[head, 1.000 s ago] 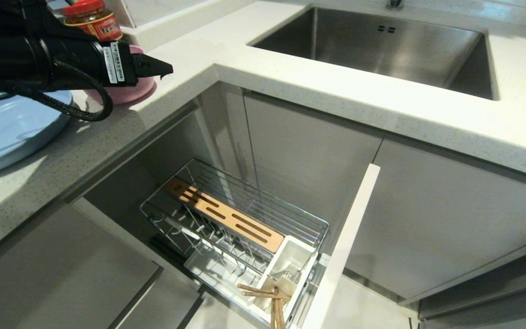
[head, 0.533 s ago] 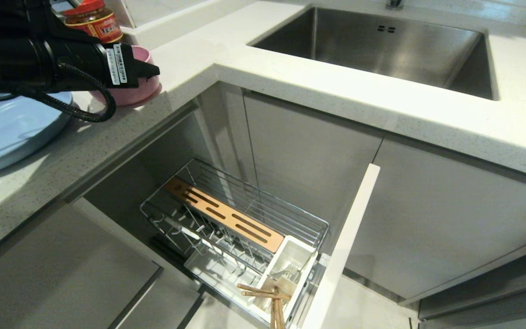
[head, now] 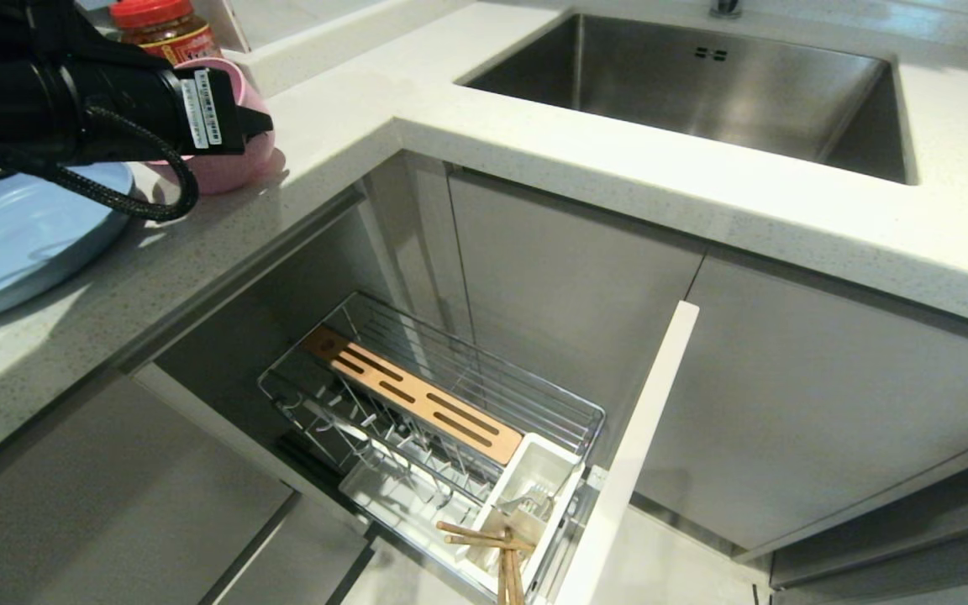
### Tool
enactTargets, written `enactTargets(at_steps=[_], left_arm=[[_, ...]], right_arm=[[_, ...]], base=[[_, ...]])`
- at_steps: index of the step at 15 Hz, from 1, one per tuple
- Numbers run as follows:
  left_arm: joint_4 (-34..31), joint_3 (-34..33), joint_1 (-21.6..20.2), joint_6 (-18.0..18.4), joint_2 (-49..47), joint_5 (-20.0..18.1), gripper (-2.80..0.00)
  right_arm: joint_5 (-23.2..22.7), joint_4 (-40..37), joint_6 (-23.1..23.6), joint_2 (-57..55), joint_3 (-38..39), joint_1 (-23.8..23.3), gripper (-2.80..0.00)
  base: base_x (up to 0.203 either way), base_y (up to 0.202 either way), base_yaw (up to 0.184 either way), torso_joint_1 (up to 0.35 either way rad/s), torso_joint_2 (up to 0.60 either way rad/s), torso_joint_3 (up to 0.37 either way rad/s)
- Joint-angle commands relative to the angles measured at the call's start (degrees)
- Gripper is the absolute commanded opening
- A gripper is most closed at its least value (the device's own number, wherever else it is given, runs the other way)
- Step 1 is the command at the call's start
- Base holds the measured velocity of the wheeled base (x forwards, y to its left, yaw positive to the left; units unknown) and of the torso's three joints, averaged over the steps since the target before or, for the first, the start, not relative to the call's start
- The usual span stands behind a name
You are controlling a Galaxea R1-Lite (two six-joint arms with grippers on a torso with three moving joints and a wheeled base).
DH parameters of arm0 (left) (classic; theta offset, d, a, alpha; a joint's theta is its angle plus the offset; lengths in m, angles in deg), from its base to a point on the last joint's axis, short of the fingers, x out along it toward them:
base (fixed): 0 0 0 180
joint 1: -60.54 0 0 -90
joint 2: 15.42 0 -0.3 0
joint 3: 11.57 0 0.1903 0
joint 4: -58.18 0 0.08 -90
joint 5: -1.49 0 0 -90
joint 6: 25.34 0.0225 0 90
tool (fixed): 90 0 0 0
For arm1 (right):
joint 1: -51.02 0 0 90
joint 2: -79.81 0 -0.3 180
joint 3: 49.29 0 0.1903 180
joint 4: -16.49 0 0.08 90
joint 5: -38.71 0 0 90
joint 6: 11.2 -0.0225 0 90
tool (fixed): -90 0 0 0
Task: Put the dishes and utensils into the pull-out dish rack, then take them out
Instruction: Pick up the bowl and place it in the cupboard
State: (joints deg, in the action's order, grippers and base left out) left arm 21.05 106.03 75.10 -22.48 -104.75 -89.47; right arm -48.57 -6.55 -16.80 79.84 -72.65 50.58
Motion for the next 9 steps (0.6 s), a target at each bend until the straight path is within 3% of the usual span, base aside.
enactTargets(at_steps=[1, 4, 7, 9], left_arm=[[-1.7, -0.4, -0.1, -0.7, 4.0, -0.1, -2.80], [1.7, -1.7, 0.1, -6.1, 9.1, -0.1, -2.80], [7.7, -4.1, 1.0, -6.1, 14.2, -0.4, -2.80], [8.2, -5.8, 2.5, -6.0, 17.9, -0.2, -2.80]], right_arm=[[0.0, 0.0, 0.0, 0.2, 0.0, 0.0, -2.80], [0.0, 0.0, 0.0, 0.2, 0.0, 0.0, -2.80], [0.0, 0.0, 0.0, 0.2, 0.0, 0.0, -2.80], [0.0, 0.0, 0.0, 0.2, 0.0, 0.0, -2.80]], base=[[0.000, 0.000, 0.000, 0.000, 0.00, 0.000], [0.000, 0.000, 0.000, 0.000, 0.00, 0.000], [0.000, 0.000, 0.000, 0.000, 0.00, 0.000], [0.000, 0.000, 0.000, 0.000, 0.00, 0.000]])
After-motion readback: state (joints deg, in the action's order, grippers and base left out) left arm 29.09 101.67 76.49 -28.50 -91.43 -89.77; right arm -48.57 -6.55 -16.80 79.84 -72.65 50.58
